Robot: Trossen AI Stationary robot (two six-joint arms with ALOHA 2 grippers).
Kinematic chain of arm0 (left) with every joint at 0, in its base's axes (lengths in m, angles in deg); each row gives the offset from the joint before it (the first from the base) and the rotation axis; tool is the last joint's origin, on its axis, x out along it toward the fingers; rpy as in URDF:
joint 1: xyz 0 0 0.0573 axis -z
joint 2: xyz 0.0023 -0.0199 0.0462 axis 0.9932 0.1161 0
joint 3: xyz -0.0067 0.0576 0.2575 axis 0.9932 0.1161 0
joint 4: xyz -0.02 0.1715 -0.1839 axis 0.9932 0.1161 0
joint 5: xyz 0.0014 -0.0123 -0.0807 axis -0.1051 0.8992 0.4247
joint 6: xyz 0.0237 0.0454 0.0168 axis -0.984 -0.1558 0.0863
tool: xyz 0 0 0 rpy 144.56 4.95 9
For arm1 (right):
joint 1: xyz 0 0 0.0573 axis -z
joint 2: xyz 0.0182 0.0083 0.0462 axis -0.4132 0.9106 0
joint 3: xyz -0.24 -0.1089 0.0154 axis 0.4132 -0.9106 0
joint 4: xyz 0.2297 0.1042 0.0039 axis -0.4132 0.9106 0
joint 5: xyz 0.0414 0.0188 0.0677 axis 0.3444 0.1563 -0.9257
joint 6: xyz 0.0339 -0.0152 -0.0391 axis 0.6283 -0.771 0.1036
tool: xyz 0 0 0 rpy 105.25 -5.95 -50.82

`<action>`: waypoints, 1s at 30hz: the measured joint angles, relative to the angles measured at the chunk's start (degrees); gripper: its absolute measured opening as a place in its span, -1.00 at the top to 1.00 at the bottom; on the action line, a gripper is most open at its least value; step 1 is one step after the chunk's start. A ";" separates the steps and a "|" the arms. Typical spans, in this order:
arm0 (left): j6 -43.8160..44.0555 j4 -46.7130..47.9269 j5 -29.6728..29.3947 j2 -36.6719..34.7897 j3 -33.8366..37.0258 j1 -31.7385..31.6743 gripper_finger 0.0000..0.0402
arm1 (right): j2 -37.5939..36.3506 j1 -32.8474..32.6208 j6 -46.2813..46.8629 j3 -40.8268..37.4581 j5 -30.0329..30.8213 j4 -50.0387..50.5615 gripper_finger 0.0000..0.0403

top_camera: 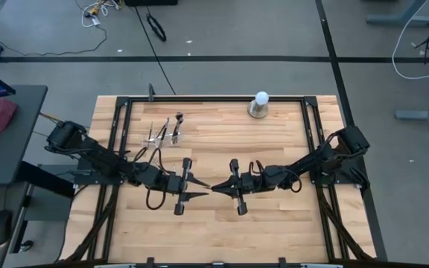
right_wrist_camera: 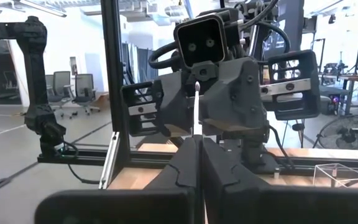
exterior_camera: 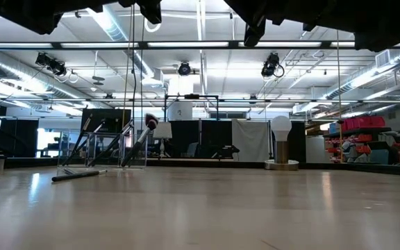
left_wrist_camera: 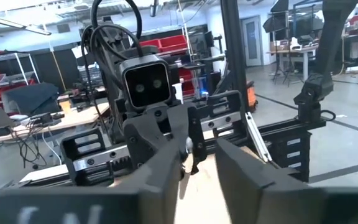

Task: Put items in baskets/containers
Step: Put the black eyeshadow brush into the middle section of the transparent organizer

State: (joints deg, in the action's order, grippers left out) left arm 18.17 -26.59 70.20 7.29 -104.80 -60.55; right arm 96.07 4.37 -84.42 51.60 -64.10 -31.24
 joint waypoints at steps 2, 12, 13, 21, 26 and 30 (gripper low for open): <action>0.02 0.00 -0.06 0.00 0.00 -0.02 0.64 | 0.00 0.00 0.11 0.00 -0.04 0.04 0.99; 5.06 15.21 -6.48 -5.77 -2.01 1.22 0.95 | -2.69 0.07 6.15 0.13 7.14 13.88 0.53; 6.32 22.46 -9.30 -7.93 -3.41 1.67 0.95 | -3.64 0.07 7.00 0.13 8.48 17.58 0.44; 32.60 89.29 -31.40 -18.57 -20.47 0.42 0.95 | -5.77 0.07 11.22 0.02 12.76 27.93 -0.02; 49.97 113.76 -39.90 -23.67 -24.11 -3.98 0.94 | -5.77 0.07 10.75 0.02 12.74 27.44 -0.07; 52.83 118.31 -44.18 -27.38 -21.74 -8.28 0.94 | -5.77 0.07 10.69 0.02 12.74 27.14 -0.03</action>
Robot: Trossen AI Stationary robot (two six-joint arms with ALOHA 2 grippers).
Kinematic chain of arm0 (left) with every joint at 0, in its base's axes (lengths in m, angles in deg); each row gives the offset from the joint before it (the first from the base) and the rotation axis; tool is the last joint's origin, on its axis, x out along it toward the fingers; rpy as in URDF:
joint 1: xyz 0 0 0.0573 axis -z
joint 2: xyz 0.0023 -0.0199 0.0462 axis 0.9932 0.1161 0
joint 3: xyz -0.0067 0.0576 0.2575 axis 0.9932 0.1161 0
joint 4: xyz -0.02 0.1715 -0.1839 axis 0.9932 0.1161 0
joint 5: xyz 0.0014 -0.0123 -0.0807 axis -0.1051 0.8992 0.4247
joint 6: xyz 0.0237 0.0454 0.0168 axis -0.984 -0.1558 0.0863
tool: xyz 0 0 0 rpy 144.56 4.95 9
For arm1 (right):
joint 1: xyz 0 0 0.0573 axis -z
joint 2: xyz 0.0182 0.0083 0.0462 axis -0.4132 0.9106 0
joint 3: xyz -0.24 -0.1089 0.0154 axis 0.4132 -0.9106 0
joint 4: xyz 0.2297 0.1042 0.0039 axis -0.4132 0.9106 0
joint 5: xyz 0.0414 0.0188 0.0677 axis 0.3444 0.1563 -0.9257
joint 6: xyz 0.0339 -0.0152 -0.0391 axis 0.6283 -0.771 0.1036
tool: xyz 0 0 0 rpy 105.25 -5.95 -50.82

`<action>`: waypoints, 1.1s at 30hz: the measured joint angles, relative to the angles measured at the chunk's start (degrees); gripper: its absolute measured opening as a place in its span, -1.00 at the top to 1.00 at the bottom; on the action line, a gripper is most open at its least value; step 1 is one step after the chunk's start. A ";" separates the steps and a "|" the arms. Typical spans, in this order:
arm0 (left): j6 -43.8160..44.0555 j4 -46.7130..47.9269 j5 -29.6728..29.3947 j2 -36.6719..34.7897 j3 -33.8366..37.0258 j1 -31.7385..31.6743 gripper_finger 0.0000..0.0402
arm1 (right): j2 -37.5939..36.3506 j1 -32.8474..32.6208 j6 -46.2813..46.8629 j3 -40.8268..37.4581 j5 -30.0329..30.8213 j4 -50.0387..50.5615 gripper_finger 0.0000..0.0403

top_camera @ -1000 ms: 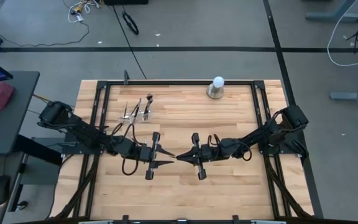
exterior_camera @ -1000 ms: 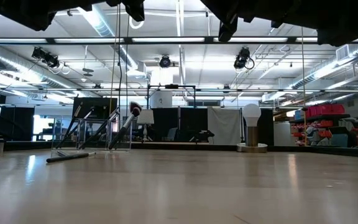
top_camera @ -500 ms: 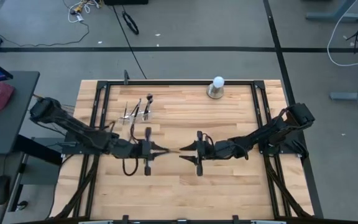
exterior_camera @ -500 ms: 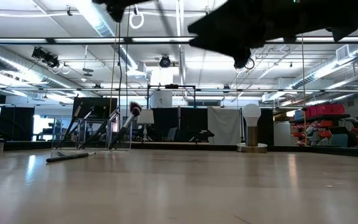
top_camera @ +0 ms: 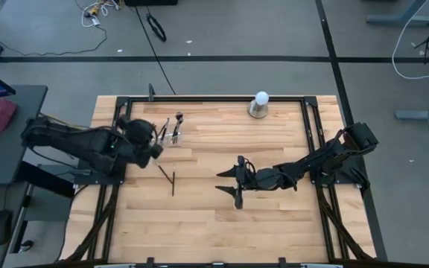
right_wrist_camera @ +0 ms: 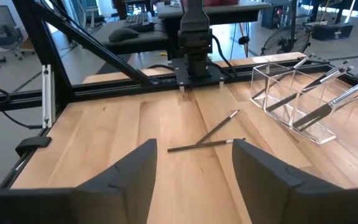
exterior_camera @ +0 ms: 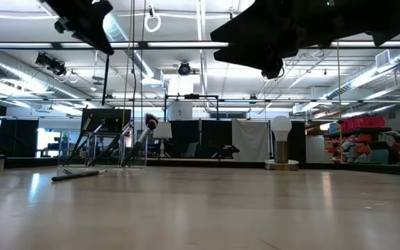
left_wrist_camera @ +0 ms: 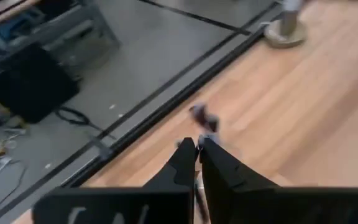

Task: Put items in baskets/containers
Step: Put the black eyeshadow brush into the middle section of the transparent organizer

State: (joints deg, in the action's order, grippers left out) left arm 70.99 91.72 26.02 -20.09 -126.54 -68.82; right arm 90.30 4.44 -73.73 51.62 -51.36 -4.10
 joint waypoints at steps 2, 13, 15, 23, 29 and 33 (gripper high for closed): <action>-0.09 -0.97 -0.66 -1.41 2.15 -2.21 0.94 | 0.00 0.00 0.00 0.00 -0.01 -0.16 -0.01; -8.35 -21.93 11.27 -2.58 16.14 -14.53 0.92 | 0.00 0.00 -0.04 0.00 -0.24 -0.57 0.06; -10.80 -26.19 14.83 -2.58 17.83 -17.18 0.92 | 0.00 0.00 -0.04 0.00 -0.24 -0.61 0.07; -11.32 -27.39 26.59 -2.56 18.39 -28.16 0.91 | 0.00 0.00 -0.04 0.00 -0.73 -0.61 0.07; -12.57 -27.48 33.92 -2.47 18.42 -34.34 0.87 | 0.00 0.00 -0.04 0.00 -0.85 -0.60 0.07; -12.47 -27.50 36.60 -2.47 18.42 -37.51 0.70 | 0.00 0.00 -0.05 0.00 -0.87 -0.59 0.07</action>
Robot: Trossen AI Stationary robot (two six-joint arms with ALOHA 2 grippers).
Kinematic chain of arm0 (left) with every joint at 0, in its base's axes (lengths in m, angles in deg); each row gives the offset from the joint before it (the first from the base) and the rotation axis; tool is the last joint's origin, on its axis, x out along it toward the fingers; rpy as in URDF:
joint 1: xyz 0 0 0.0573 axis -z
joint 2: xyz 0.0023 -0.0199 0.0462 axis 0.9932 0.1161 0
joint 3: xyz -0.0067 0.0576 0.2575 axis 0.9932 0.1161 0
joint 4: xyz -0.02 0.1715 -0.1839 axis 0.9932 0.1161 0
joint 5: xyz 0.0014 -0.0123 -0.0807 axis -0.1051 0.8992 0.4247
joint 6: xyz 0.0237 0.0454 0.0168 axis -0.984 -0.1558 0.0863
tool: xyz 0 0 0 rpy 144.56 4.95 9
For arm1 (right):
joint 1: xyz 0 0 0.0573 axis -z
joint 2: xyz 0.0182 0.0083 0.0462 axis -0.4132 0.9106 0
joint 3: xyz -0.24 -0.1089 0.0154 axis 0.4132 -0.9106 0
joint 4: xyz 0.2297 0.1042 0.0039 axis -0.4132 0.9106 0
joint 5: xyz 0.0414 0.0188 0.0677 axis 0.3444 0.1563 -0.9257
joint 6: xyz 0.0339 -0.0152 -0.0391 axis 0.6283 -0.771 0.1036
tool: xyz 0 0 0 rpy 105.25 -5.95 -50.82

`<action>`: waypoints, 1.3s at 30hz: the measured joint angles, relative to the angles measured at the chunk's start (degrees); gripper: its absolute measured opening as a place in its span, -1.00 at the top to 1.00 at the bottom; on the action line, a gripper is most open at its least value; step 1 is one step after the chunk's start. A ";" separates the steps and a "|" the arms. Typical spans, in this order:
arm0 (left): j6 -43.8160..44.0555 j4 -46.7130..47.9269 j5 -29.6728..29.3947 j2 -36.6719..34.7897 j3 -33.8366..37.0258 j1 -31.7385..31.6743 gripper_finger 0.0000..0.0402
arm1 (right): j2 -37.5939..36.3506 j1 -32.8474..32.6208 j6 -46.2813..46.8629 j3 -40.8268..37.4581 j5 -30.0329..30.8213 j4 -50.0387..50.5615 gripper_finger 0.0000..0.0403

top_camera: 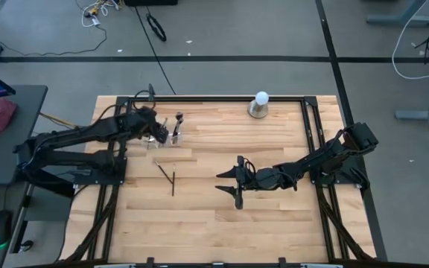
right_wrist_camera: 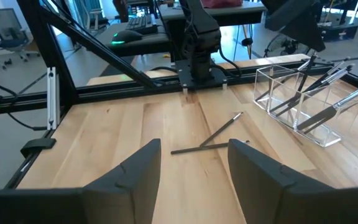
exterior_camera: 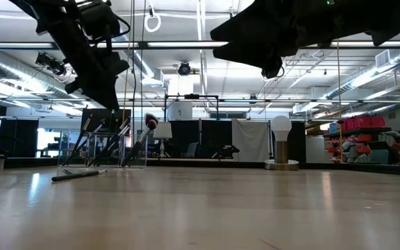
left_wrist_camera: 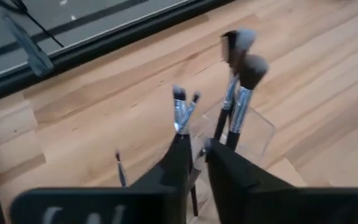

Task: Put items in baskets/containers
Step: Put the black eyeshadow brush into the middle section of the transparent organizer, then put the black eyeshadow brush into the left section of the transparent organizer

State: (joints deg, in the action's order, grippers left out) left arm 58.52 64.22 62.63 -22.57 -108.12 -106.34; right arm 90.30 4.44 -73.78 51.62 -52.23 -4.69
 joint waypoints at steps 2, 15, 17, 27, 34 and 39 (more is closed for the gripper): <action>0.01 -0.02 1.35 0.00 0.00 -1.76 0.56 | 0.00 0.00 -0.02 0.00 0.00 0.02 0.07; 0.29 24.53 5.78 -0.04 -20.92 -3.84 -0.04 | 0.02 -0.01 -1.22 0.00 -0.02 2.53 0.07; 2.27 25.99 3.89 -0.06 -24.10 1.45 0.00 | 0.02 -0.11 -1.48 0.00 -0.02 2.84 0.07; 25.97 16.72 -15.94 7.70 -20.36 42.58 0.36 | 0.02 -0.56 -2.66 0.02 -5.64 9.78 0.07; 44.04 10.62 -16.36 24.03 -20.00 54.02 0.60 | 0.04 -0.69 -6.53 0.02 -9.49 17.58 0.07; 55.42 9.21 -12.36 34.99 -20.00 53.97 0.67 | 0.04 -0.76 -8.28 0.01 -9.49 22.03 0.07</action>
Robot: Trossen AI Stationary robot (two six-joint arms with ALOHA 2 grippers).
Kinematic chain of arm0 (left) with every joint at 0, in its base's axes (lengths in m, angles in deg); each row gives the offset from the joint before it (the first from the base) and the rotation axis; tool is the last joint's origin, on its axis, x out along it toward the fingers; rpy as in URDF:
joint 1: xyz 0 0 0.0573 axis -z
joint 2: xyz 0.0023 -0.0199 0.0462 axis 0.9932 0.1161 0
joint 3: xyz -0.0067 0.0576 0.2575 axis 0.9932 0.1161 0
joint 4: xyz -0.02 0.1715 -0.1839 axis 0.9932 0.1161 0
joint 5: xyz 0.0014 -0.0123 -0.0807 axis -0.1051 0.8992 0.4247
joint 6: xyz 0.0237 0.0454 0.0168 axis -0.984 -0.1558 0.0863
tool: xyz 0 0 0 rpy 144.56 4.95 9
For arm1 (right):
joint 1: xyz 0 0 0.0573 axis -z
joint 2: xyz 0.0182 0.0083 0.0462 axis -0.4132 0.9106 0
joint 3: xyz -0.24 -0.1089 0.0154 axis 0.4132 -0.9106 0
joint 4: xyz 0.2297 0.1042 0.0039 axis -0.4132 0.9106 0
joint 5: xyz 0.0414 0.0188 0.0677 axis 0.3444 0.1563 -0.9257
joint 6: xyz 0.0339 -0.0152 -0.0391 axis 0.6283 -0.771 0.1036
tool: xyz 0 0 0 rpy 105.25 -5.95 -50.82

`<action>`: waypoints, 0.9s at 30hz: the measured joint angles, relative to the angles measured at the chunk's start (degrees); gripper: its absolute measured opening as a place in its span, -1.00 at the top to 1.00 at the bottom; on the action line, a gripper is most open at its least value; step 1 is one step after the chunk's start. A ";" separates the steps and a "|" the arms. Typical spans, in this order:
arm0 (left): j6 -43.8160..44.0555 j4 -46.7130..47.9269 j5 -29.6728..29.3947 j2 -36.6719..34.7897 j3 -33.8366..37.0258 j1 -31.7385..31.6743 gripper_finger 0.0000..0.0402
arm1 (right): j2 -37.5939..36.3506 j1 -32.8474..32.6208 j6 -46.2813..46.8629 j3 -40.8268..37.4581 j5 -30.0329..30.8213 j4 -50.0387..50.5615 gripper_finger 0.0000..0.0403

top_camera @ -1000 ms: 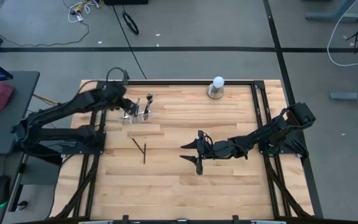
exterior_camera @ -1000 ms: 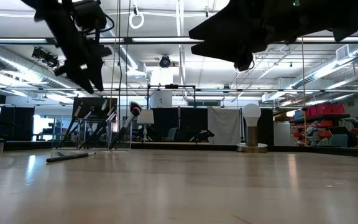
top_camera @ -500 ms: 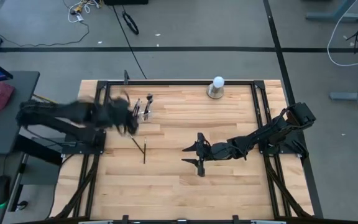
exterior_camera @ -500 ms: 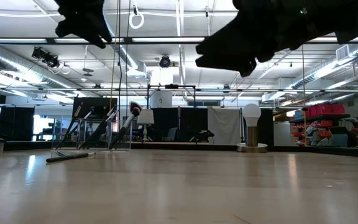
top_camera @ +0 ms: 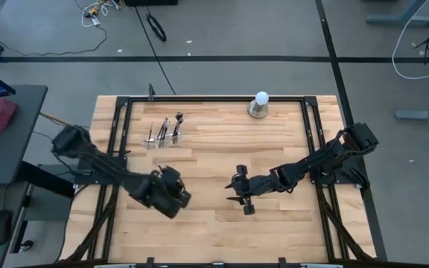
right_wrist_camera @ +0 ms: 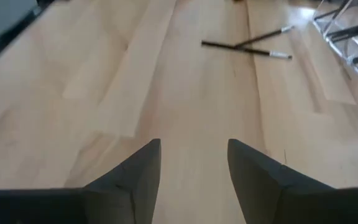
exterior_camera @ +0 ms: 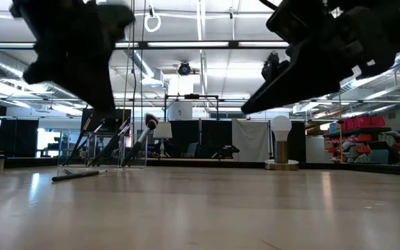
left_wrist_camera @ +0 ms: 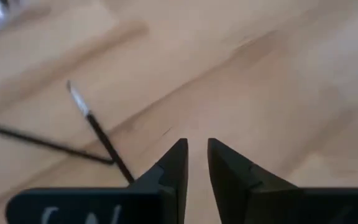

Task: Put items in baskets/containers
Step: Put the black eyeshadow brush into the left section of the transparent organizer

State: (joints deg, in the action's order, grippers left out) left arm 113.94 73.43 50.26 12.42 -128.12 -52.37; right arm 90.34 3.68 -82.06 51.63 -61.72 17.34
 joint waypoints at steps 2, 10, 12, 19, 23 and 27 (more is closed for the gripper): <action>2.85 0.34 3.42 3.04 0.00 -0.75 0.62 | 0.00 -0.15 -0.06 0.01 0.00 1.36 0.07; 15.51 0.43 -6.67 9.02 0.00 -0.11 0.11 | 0.00 -2.06 -0.74 -3.96 -0.11 0.55 0.07; 16.76 0.50 -9.42 9.43 -0.04 0.00 0.02 | 0.00 -2.19 -0.71 -4.97 0.02 0.62 0.07; 21.69 8.58 -9.88 11.23 -0.02 -1.49 0.06 | 0.00 -2.30 0.83 -6.87 0.00 -1.00 0.07; 24.00 10.03 -9.46 13.60 -0.02 -2.42 0.12 | 0.00 -2.47 0.86 -6.94 0.00 -1.29 0.07; 24.51 9.71 -9.29 16.90 -0.02 -3.34 0.15 | 0.00 -2.74 0.83 -6.94 0.02 -1.90 0.07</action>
State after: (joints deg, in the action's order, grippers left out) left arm 138.44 83.14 40.97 29.32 -128.14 -55.71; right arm 90.34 0.94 -81.23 44.69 -61.70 15.44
